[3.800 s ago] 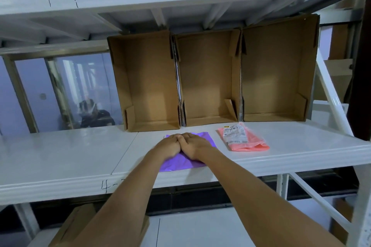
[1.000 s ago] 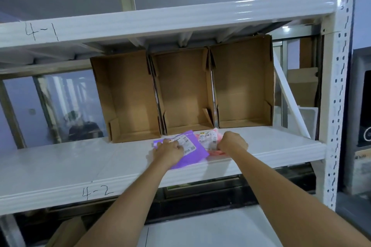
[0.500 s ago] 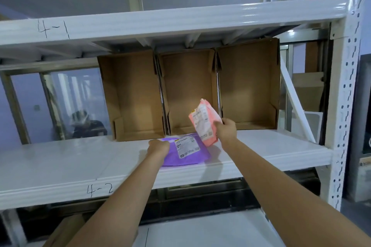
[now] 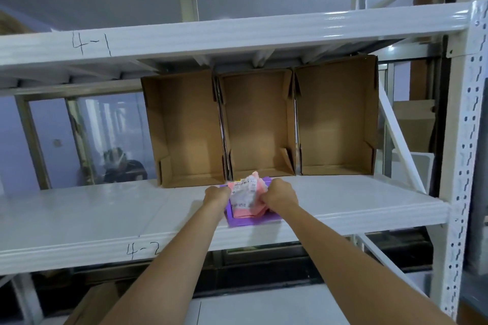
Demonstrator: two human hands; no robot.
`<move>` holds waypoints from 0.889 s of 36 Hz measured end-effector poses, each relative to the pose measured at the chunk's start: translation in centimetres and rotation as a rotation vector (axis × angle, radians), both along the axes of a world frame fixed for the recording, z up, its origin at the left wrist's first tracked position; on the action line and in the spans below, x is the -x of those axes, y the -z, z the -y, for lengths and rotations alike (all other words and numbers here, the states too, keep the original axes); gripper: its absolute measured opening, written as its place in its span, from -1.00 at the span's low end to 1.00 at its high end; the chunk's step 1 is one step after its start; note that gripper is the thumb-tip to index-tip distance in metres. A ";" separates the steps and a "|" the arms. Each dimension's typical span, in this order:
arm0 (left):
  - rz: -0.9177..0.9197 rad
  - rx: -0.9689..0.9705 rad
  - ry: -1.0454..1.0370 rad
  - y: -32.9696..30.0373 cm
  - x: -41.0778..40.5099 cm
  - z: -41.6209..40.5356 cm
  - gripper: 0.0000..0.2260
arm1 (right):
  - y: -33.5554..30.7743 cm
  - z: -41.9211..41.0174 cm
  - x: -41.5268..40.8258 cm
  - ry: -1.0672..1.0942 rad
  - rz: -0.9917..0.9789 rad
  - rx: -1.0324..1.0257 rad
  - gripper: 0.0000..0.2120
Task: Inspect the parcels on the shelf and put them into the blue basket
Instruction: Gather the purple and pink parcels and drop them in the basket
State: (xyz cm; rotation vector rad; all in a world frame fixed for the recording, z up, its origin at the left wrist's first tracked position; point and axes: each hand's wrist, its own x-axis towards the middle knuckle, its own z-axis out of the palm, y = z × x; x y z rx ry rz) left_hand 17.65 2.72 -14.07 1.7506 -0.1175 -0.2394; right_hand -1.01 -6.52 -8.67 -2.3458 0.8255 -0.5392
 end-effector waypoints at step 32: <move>-0.103 0.272 0.462 -5.7 13.4 -5.2 -0.67 | -0.4 2.2 5.6 -0.289 0.315 -0.753 -0.69</move>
